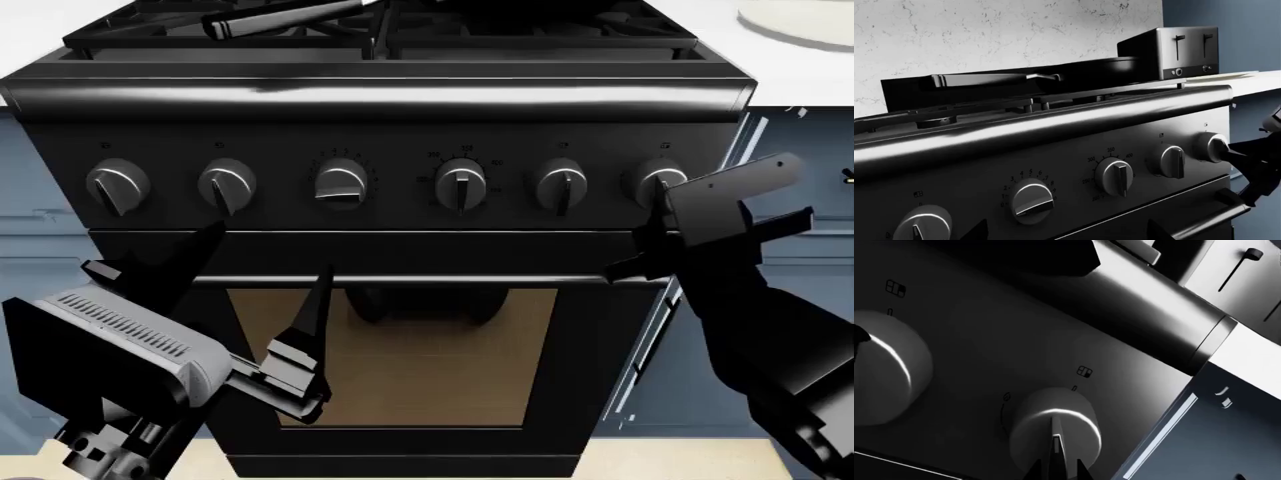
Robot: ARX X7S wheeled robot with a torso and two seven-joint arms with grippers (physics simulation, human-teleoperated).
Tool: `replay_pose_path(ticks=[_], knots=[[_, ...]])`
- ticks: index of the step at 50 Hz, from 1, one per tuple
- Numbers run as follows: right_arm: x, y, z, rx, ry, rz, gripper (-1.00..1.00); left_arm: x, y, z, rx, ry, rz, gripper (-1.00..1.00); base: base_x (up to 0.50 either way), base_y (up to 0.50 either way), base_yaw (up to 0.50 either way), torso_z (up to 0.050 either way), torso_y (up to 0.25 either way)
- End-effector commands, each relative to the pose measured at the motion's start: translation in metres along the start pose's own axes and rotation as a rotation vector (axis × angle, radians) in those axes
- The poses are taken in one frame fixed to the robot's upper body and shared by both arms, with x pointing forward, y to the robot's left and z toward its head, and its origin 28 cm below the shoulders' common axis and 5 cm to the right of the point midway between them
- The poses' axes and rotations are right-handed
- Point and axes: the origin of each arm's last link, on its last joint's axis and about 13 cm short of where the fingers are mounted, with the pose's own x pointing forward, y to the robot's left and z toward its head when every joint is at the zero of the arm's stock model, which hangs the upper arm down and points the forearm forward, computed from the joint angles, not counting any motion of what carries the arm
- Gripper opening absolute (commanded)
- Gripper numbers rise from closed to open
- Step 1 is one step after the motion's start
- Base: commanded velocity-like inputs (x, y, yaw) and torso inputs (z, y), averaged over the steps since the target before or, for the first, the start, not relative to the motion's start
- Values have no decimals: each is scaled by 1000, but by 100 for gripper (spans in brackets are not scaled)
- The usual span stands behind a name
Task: Pick the croissant and place it on the pan. Then turn on the stove to warm the croissant.
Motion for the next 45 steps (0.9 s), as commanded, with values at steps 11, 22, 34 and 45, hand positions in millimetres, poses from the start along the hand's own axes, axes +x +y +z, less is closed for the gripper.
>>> replay_pose_path(ticks=[11,22,34,45], knots=[[-1,-6,17,-115,-93,-43,-100,0,-1,2,4,-2,-4,100,-2,0,0,0,4],[-1,-8,20,-162,-104,-59,-100,0,-1,2,4,-3,-6,100,-2,0,0,1,4],[-3,-10,22,-200,-117,-66,-100,-1,-1,0,1,-1,-5,100,-3,1,0,1,4],[-3,-8,20,-167,-73,-23,100,-1,-1,1,1,-2,-4,100,-2,1,0,1,4]])
